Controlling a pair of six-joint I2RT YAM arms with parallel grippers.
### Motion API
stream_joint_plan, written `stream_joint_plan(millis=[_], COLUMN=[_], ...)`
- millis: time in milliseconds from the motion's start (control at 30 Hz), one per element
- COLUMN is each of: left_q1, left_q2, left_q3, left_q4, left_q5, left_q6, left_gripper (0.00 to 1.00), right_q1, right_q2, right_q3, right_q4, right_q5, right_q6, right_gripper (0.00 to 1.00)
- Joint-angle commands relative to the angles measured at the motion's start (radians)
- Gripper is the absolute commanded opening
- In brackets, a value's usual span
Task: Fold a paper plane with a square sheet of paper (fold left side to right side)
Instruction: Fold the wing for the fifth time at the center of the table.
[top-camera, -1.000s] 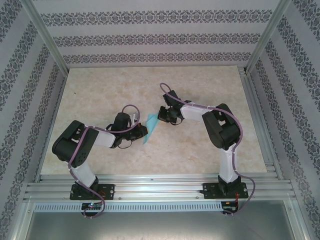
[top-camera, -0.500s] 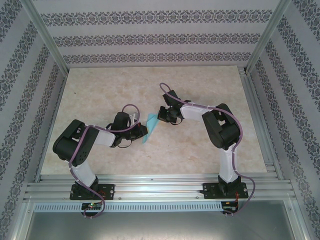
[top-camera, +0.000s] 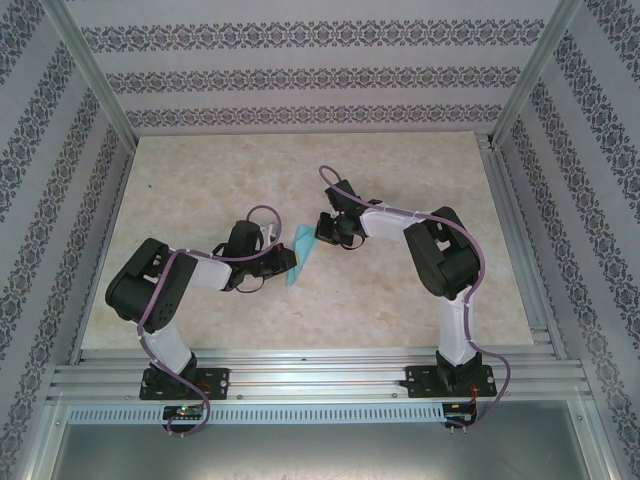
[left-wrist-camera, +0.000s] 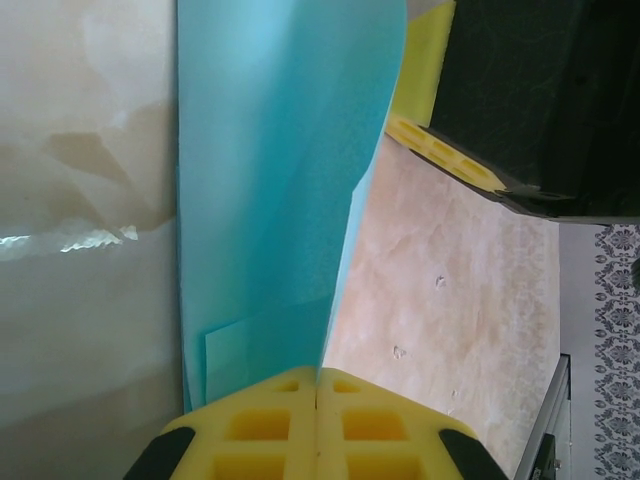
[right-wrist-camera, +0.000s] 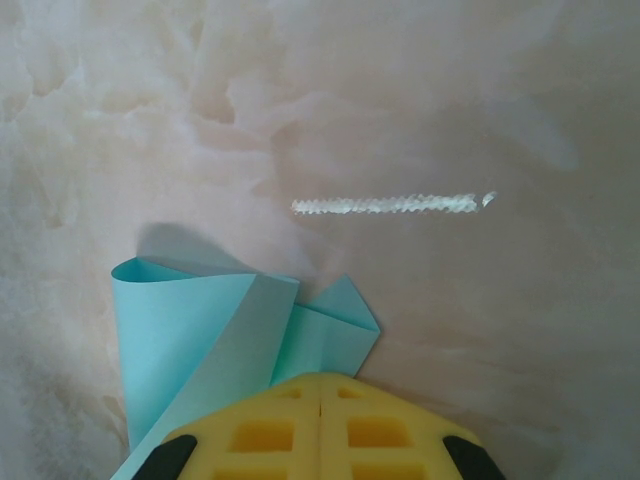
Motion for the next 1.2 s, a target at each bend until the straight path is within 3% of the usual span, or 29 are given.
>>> stream_joint_plan(millis=[0, 200, 600, 1000, 1167], left_q1=[0.021, 0.021, 0.022, 0.045, 0.061], left_q2=[-0.011, -0.031, -0.013, -0.004, 0.016], left_q3=[0.025, 0.048, 0.158, 0.164, 0.180], left_q4=[-0.030, -0.099, -0.221, -0.243, -0.259], left_q5=[0.003, 0.002, -0.014, -0.019, -0.008], left_q6=[0.046, 0.091, 0.163, 0.188, 0.204], left_gripper=[0.06, 0.18, 0.22, 0.07, 0.05], right_q1=[0.025, 0.025, 0.027, 0.026, 0.029], right_q2=[0.065, 0.064, 0.066, 0.066, 0.070], right_q3=[-0.014, -0.014, -0.016, -0.013, -0.010], right_q4=[-0.099, -0.098, -0.098, -0.109, -0.115], right_q5=[0.047, 0.046, 0.042, 0.041, 0.043], right_q6=[-0.030, -0.030, -0.033, -0.039, -0.043], right_gripper=[0.02, 0.02, 0.02, 0.02, 0.01])
